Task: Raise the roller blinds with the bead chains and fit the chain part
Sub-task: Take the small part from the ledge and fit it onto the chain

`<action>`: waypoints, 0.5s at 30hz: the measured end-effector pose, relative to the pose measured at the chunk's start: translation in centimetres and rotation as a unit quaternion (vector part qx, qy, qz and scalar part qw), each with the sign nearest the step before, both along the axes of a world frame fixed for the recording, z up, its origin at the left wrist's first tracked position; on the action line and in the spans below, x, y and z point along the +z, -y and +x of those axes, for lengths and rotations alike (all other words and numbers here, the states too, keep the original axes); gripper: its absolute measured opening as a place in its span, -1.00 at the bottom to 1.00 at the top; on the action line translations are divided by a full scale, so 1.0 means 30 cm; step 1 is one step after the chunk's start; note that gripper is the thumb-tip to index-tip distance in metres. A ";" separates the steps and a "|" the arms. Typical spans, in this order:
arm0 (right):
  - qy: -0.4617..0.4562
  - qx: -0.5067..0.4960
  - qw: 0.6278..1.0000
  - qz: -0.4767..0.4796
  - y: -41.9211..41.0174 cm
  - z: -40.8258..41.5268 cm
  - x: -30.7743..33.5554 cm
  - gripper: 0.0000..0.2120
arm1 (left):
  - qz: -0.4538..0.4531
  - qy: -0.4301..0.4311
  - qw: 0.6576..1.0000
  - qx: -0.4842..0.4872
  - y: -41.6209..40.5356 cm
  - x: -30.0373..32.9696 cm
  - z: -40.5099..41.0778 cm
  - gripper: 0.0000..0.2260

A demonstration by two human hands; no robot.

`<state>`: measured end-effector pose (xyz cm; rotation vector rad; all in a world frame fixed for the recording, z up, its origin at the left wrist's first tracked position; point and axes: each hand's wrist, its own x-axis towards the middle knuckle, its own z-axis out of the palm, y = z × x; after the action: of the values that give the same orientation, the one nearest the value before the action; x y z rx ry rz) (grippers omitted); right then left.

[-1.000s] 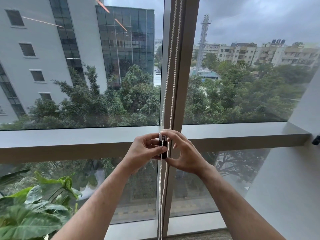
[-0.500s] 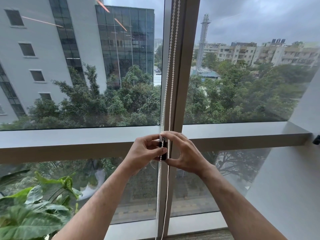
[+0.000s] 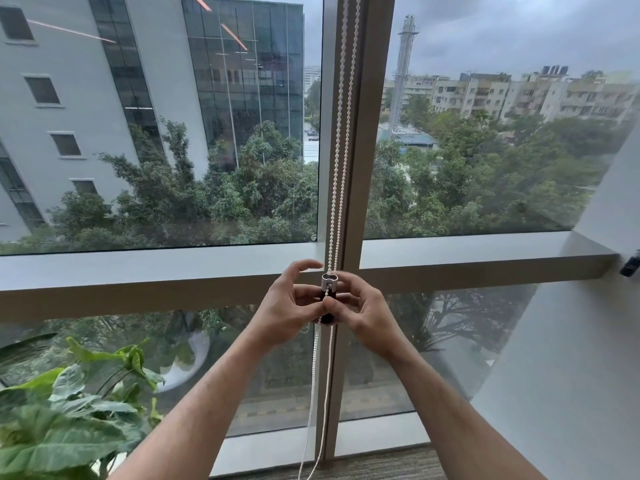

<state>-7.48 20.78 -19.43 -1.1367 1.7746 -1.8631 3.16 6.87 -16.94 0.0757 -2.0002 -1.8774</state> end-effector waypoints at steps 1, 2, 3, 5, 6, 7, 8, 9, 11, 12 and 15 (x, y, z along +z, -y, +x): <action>-0.001 0.001 1.000 -0.001 0.002 0.003 -0.006 -0.59 | 0.003 0.001 1.000 0.001 0.000 -0.008 0.000 -0.54; 0.002 0.003 1.000 -0.008 0.002 0.007 -0.009 -0.68 | 0.008 0.000 1.000 0.003 -0.001 -0.014 0.001 -0.56; 0.007 0.003 1.000 -0.016 0.001 0.012 -0.008 -0.72 | 0.010 0.000 1.000 0.005 0.000 -0.022 0.000 -0.59; 0.007 -0.001 1.000 -0.028 -0.001 0.023 -0.010 -0.72 | 0.010 0.002 1.000 0.004 0.001 -0.032 0.000 -0.65; 0.003 -0.006 0.999 -0.033 -0.001 0.027 -0.013 -0.71 | 0.007 0.003 1.000 0.002 0.002 -0.035 0.001 -0.68; 0.002 -0.011 0.999 -0.038 -0.003 0.032 -0.015 -0.71 | -0.002 0.003 1.000 0.002 0.005 -0.040 0.002 -0.70; 0.002 -0.013 0.999 -0.041 -0.004 0.035 -0.021 -0.71 | -0.016 0.001 1.000 0.004 0.007 -0.044 0.003 -0.73; 0.003 -0.015 0.999 -0.044 -0.005 0.038 -0.029 -0.71 | -0.030 -0.002 1.000 0.006 0.010 -0.049 0.004 -0.74; 0.004 -0.020 0.999 -0.047 -0.007 0.045 -0.040 -0.72 | -0.037 -0.005 0.999 0.002 0.010 -0.057 0.010 -0.77; 0.001 -0.025 0.999 -0.048 -0.008 0.049 -0.042 -0.72 | -0.032 -0.004 0.999 0.001 0.006 -0.056 0.013 -0.78; -0.028 -0.042 0.998 -0.036 -0.017 0.055 -0.038 -0.71 | -0.039 0.004 0.999 0.013 0.001 -0.051 0.026 -0.81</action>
<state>-5.83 21.31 -20.58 -1.1679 1.8248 -1.9764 3.94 6.85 -18.46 0.0865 -2.0651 -1.7843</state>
